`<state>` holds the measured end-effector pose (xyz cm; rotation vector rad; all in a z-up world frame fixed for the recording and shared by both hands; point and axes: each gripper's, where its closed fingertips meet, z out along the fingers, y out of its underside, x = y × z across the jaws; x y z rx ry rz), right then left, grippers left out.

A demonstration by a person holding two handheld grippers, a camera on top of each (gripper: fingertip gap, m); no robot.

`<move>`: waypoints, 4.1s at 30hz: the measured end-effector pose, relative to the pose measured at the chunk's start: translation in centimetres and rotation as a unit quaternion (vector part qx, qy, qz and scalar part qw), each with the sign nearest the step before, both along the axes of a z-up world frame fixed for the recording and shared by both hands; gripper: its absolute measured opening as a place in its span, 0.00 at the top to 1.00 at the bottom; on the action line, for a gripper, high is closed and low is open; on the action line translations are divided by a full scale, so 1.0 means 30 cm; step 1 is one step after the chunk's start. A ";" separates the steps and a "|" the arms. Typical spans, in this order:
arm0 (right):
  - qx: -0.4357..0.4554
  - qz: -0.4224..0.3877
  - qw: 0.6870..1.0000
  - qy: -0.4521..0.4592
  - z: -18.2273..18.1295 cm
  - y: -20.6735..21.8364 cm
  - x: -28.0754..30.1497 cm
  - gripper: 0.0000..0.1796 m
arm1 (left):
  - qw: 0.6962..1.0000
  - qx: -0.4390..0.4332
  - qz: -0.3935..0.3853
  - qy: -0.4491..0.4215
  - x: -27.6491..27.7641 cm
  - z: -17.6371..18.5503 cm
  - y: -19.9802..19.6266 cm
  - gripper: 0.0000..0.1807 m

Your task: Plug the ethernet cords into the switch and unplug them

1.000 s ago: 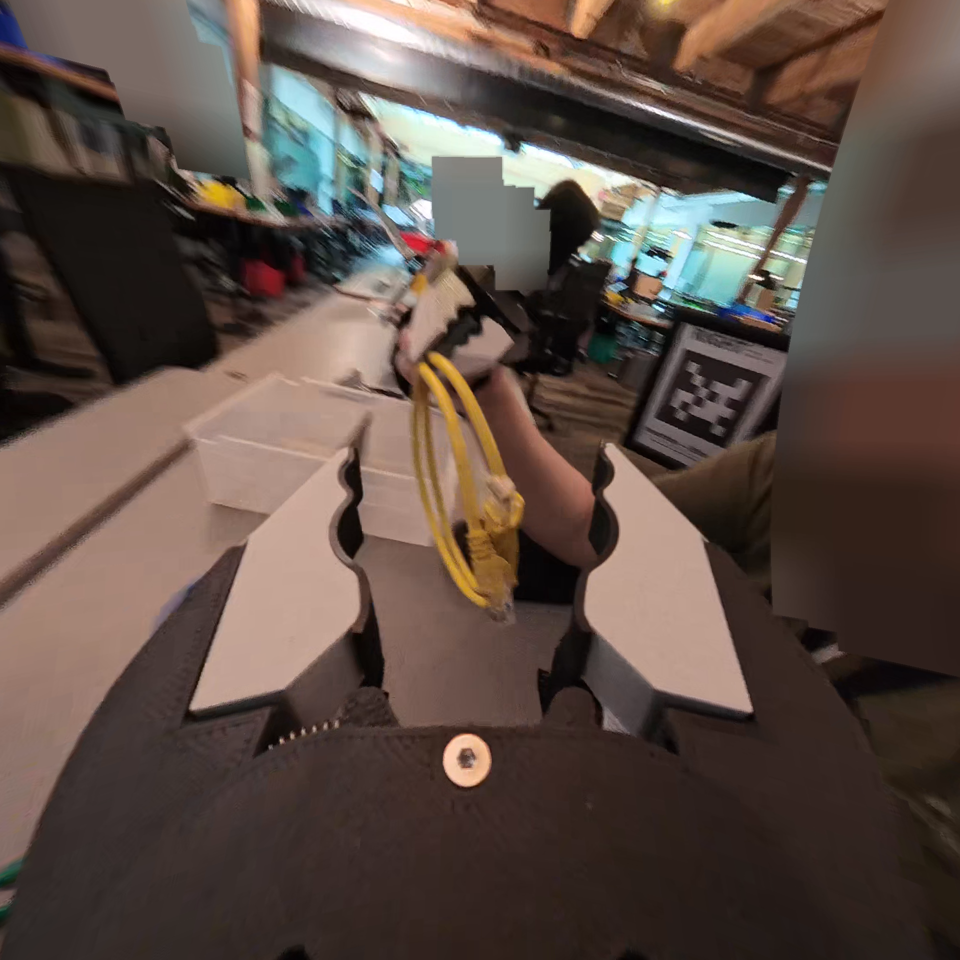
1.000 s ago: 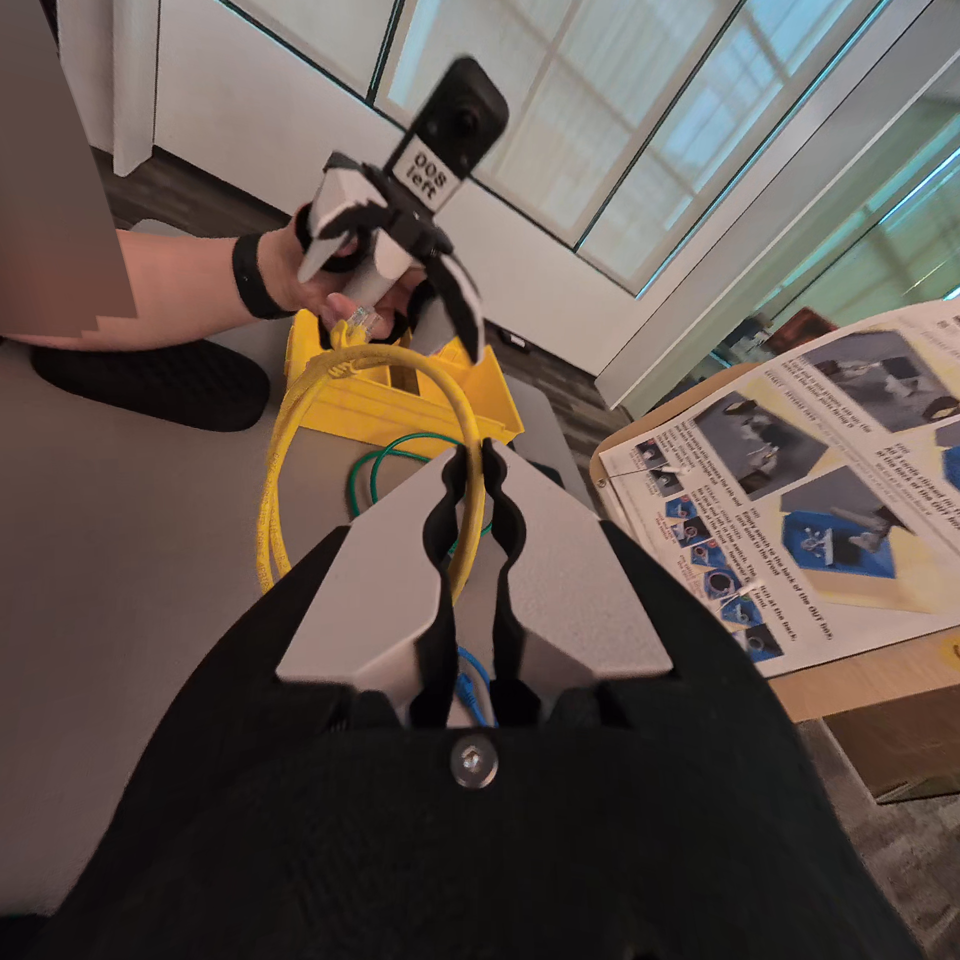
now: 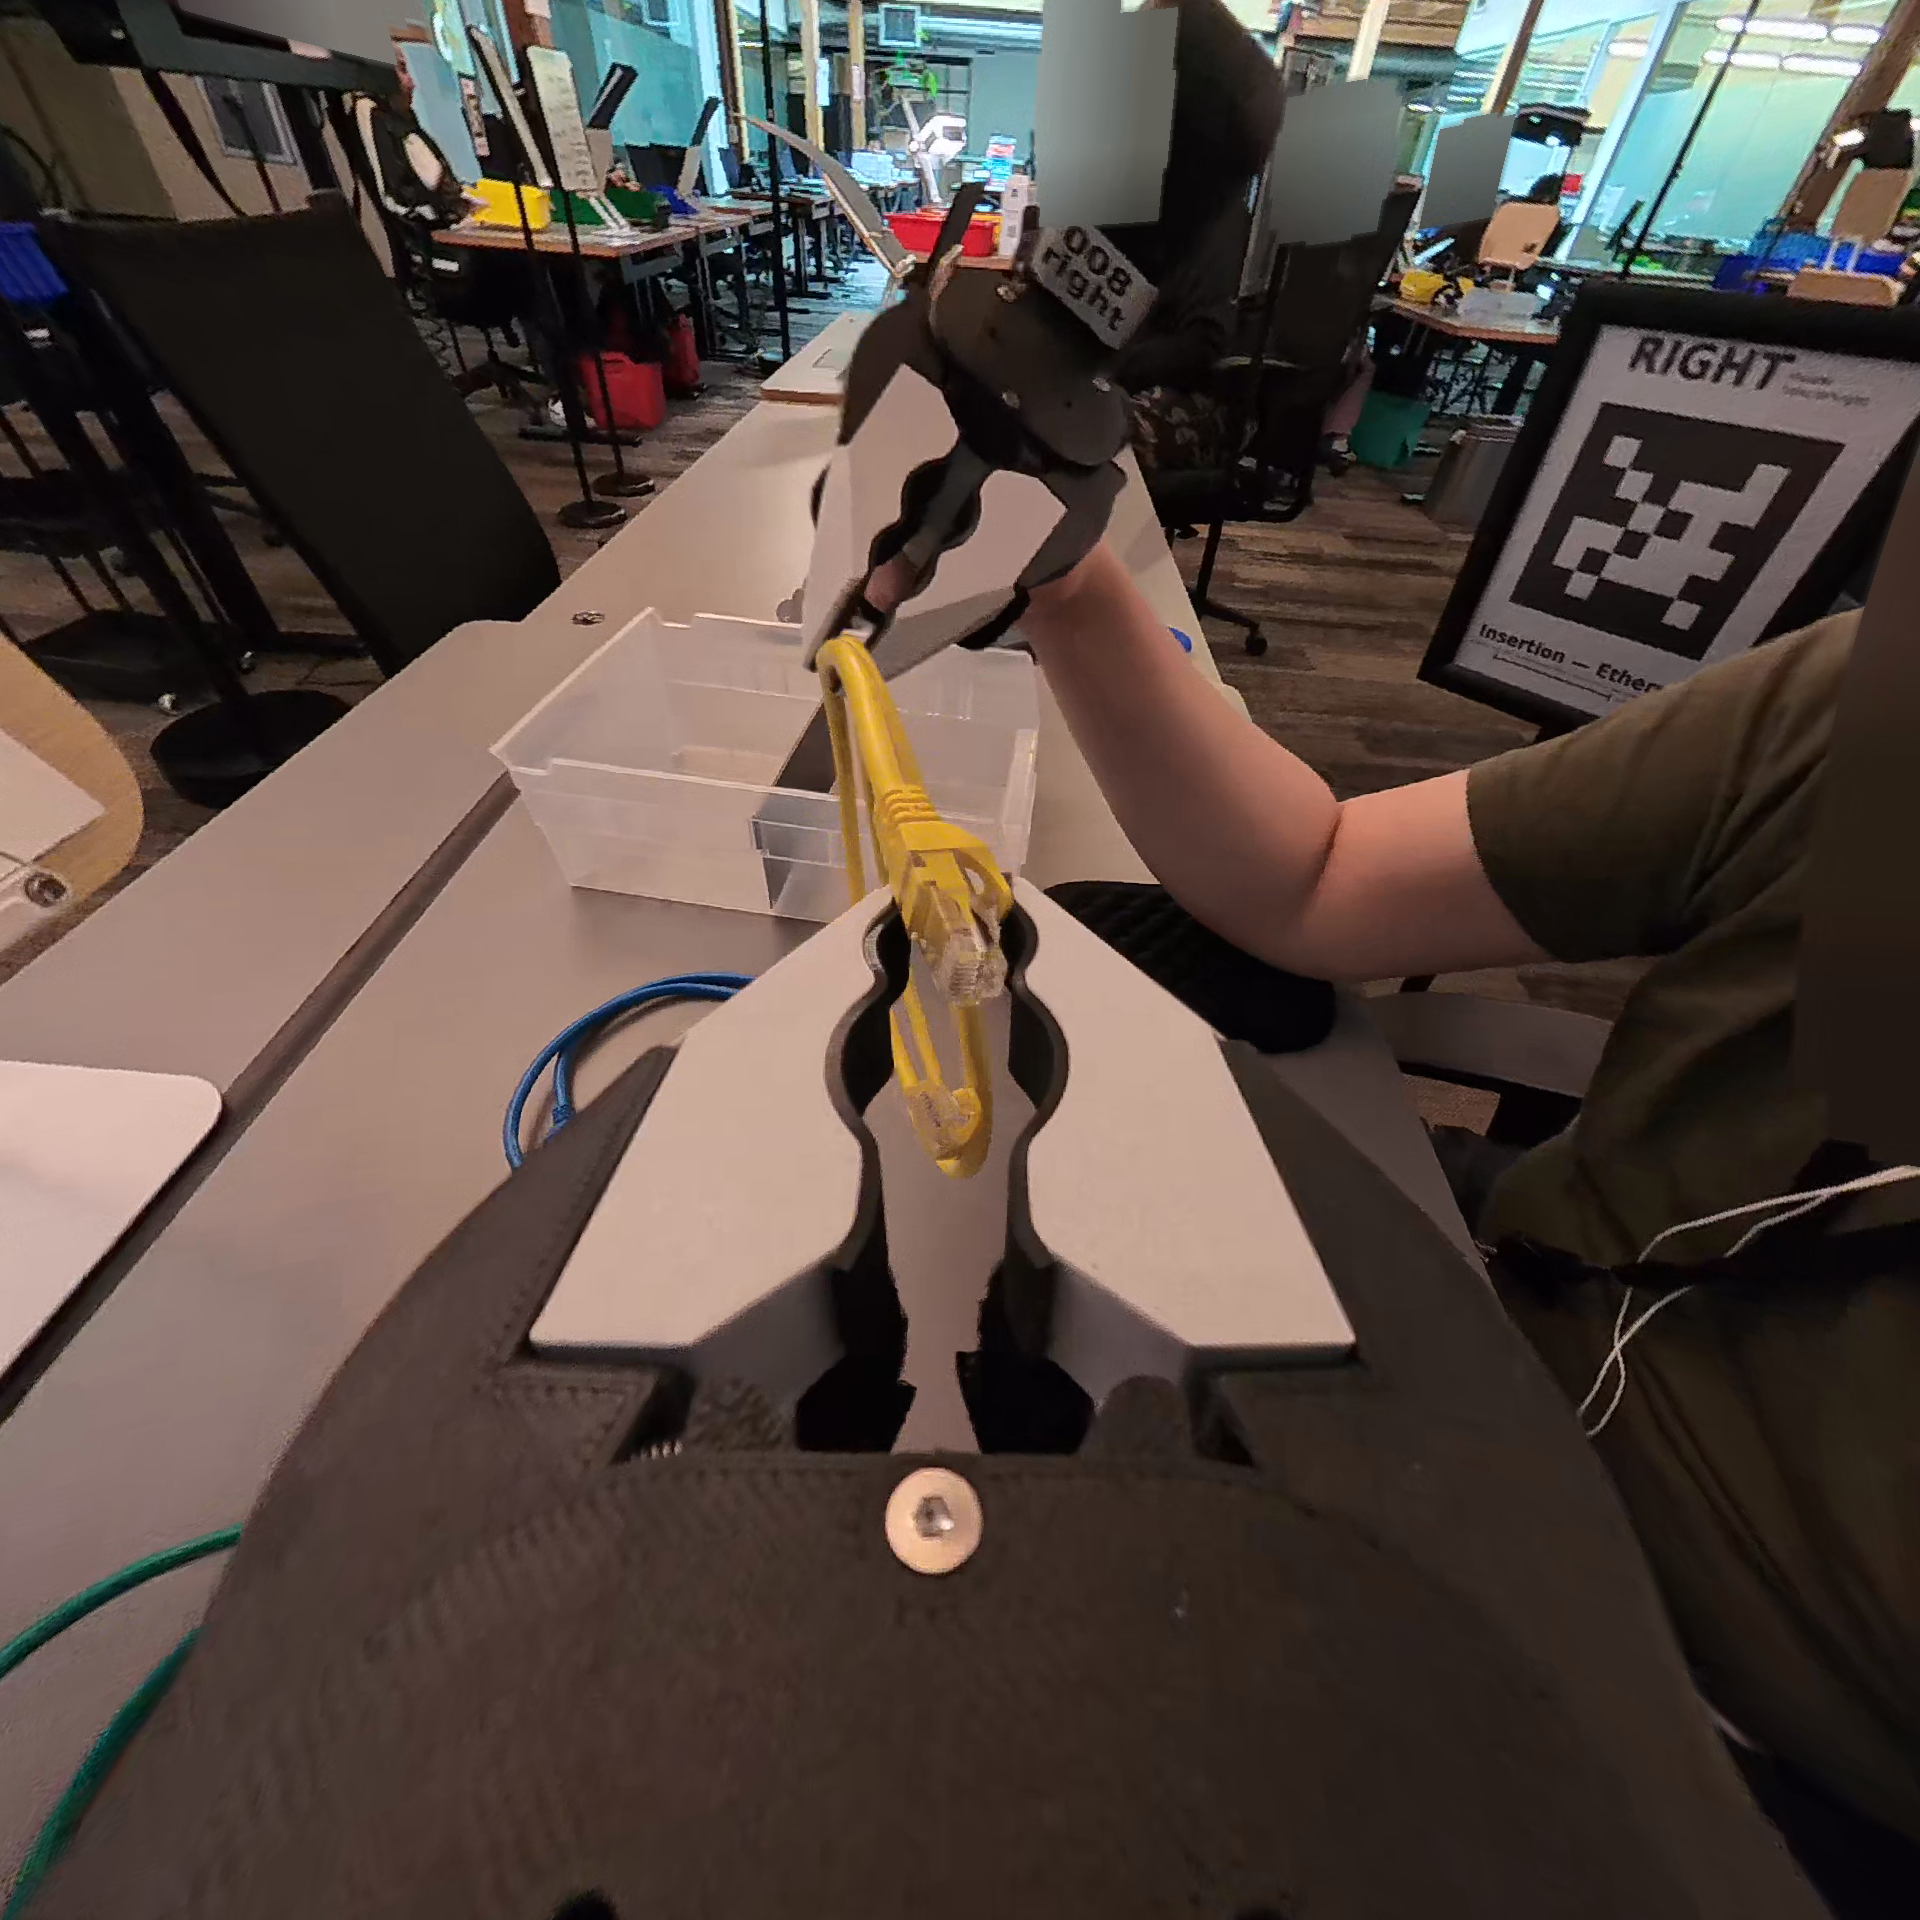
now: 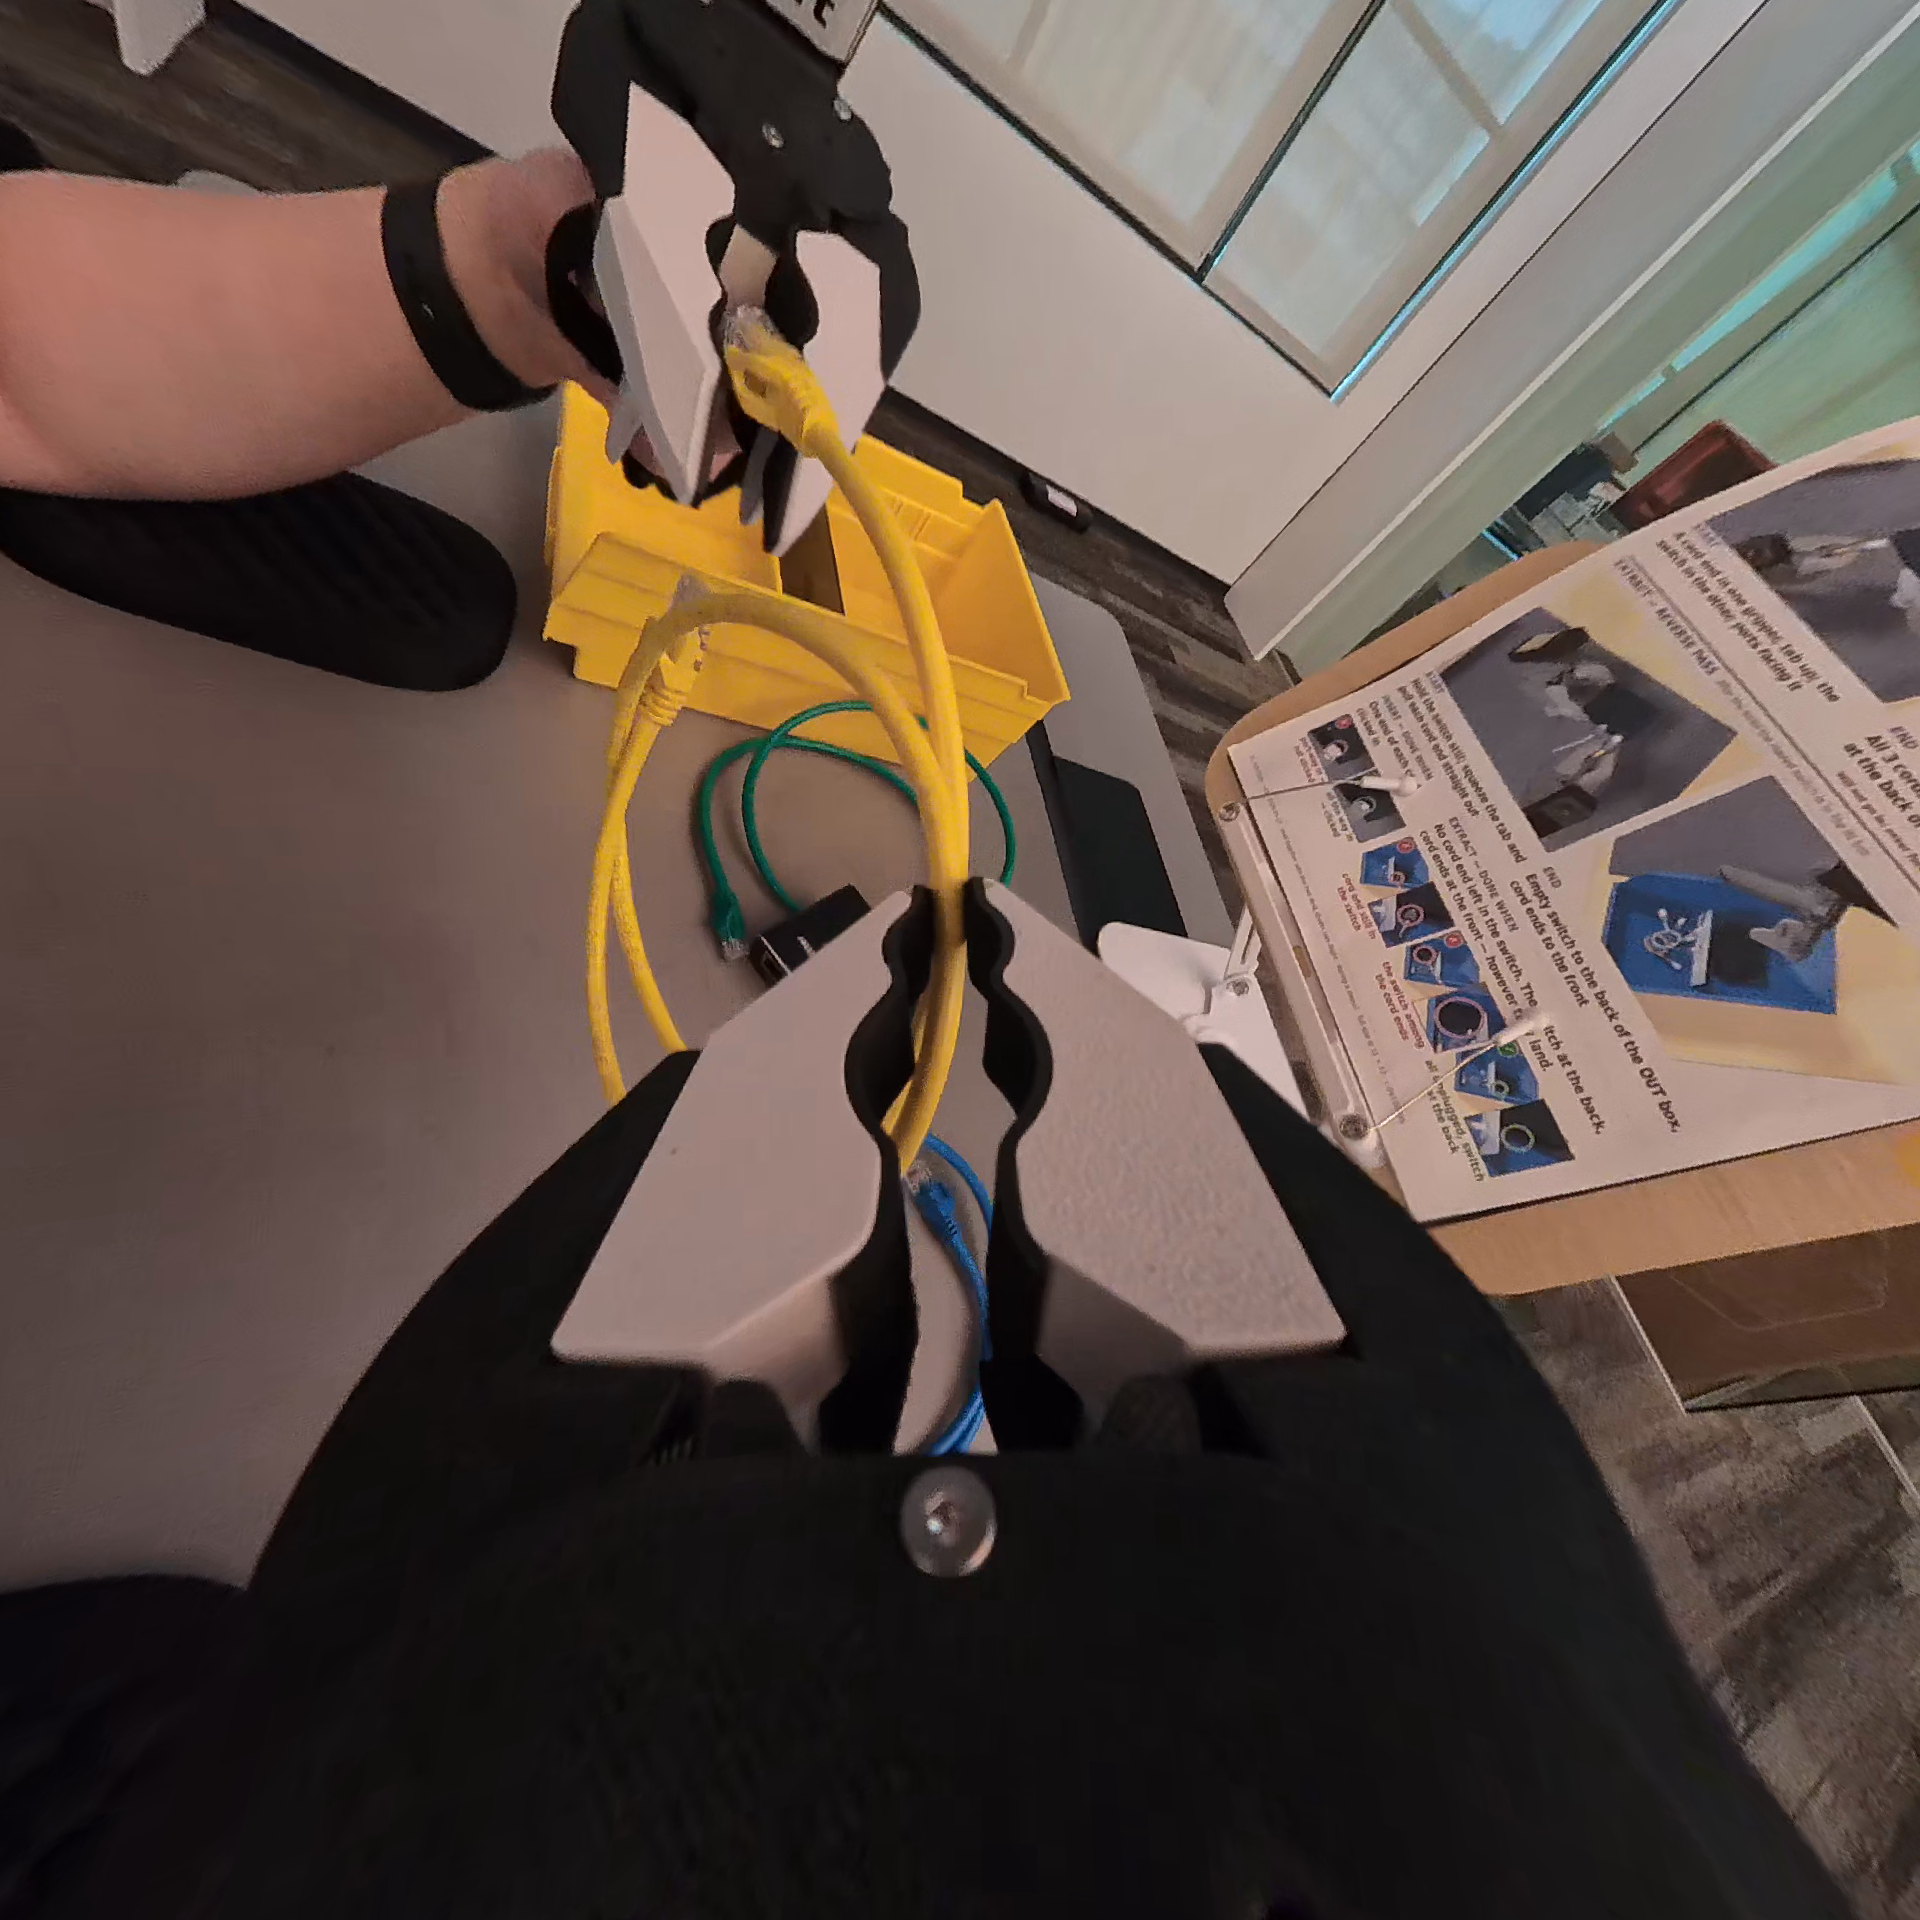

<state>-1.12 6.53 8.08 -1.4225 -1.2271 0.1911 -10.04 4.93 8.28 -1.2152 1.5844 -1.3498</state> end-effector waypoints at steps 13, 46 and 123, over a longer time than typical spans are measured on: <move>-0.047 -0.040 0.997 -0.039 -0.077 0.049 0.004 0.97 | 0.996 -0.050 0.075 0.005 0.026 -0.011 0.105 0.90; -0.001 -0.093 0.996 -0.019 -0.015 0.084 0.074 0.97 | 0.986 0.026 0.134 0.098 0.078 -0.204 0.212 0.88; 0.312 0.084 0.942 0.092 0.055 0.002 -0.375 0.80 | 0.980 -0.197 0.011 -0.003 -0.030 0.082 0.044 0.93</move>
